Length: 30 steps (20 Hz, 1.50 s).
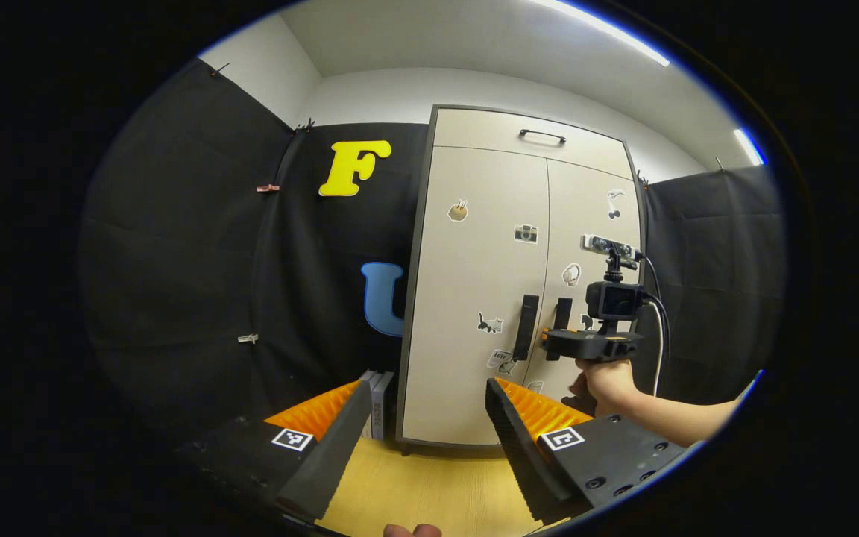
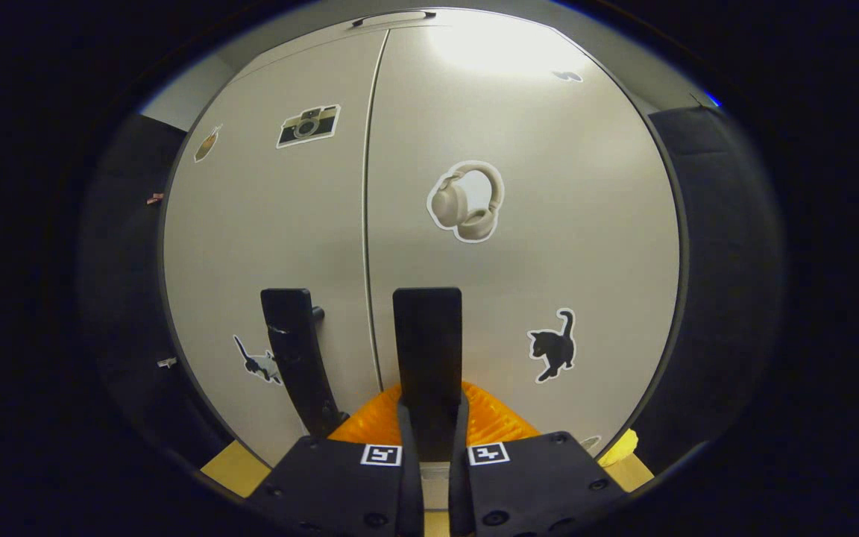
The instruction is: Open the right door of the double-door shoe cabinet with the right hand, and open the left door with the left hand.
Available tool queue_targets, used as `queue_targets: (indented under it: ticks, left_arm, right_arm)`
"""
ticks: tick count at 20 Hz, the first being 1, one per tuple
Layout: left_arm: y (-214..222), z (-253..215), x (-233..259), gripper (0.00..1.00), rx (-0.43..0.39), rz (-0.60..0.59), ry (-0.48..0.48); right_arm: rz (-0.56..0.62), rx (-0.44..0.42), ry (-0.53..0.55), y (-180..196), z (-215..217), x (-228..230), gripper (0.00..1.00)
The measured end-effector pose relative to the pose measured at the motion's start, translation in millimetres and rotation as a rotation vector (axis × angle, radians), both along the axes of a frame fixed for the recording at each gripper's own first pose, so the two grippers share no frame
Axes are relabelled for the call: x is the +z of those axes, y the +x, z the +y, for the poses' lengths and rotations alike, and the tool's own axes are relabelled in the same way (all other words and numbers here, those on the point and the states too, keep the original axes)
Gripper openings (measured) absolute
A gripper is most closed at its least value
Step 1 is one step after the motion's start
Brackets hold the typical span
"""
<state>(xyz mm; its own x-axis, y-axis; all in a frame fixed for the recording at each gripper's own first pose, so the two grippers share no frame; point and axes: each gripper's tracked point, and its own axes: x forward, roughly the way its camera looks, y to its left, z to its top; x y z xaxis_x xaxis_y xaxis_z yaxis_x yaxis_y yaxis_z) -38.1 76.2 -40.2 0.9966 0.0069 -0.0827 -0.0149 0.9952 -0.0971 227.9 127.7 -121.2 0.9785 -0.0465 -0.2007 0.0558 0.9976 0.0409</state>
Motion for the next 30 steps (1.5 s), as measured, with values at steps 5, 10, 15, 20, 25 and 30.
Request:
queue_targets:
  ticks: [5,10,15,20,25,30]
  left_arm:
    - [-7,-3,0,0.95,0.002,-0.001,0.0]
    - [-11,-13,-1,0.95,-0.002,-0.002,0.0]
    - [-5,-28,2,0.95,-0.019,-0.006,0.014]
    - [1,-43,5,0.95,-0.033,-0.012,0.021]
    - [11,-60,6,0.95,-0.049,-0.013,0.023]
    - [20,-75,6,0.95,-0.059,-0.019,0.028]
  right_arm:
    - [0.039,0.03,0.027,-10,0,2,0.12]
    - [-0.009,0.067,0.04,-28,-6,13,0.12]
    - [-0.027,0.097,0.032,-39,-12,19,0.12]
    - [-0.033,0.114,0.059,-46,-17,22,0.12]
    - [-0.026,0.141,0.068,-52,-22,24,0.12]
    - [-0.024,0.15,0.048,-56,-31,26,0.11]
